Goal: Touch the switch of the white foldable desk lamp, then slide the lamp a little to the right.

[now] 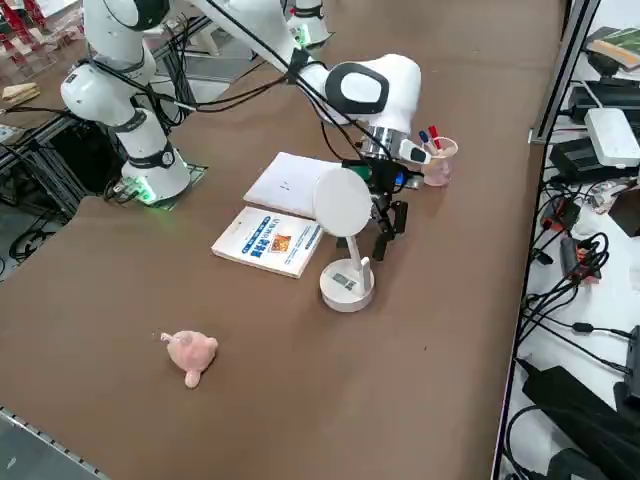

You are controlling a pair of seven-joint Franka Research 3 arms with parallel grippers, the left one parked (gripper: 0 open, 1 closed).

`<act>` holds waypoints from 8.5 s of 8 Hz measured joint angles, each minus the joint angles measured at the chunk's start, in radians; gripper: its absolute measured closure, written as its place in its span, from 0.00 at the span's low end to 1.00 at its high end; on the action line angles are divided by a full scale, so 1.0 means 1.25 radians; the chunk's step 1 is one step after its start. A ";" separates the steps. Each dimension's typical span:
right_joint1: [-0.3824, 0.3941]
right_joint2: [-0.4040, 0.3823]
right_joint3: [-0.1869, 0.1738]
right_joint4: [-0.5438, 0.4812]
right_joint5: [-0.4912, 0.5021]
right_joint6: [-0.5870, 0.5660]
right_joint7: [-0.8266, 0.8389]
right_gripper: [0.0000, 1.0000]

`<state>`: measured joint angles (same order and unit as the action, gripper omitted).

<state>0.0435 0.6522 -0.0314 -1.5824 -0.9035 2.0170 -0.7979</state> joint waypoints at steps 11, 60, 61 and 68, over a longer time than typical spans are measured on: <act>0.001 0.051 -0.001 0.033 -0.070 0.000 -0.001 0.84; 0.009 -0.590 0.062 0.027 0.704 -0.458 0.770 0.00; 0.009 -0.575 0.073 0.026 0.692 -0.449 0.770 0.00; -0.010 -0.506 0.043 0.016 0.696 -0.401 0.777 0.00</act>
<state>0.0311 0.0193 0.0222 -1.5620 -0.0340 1.5159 0.1727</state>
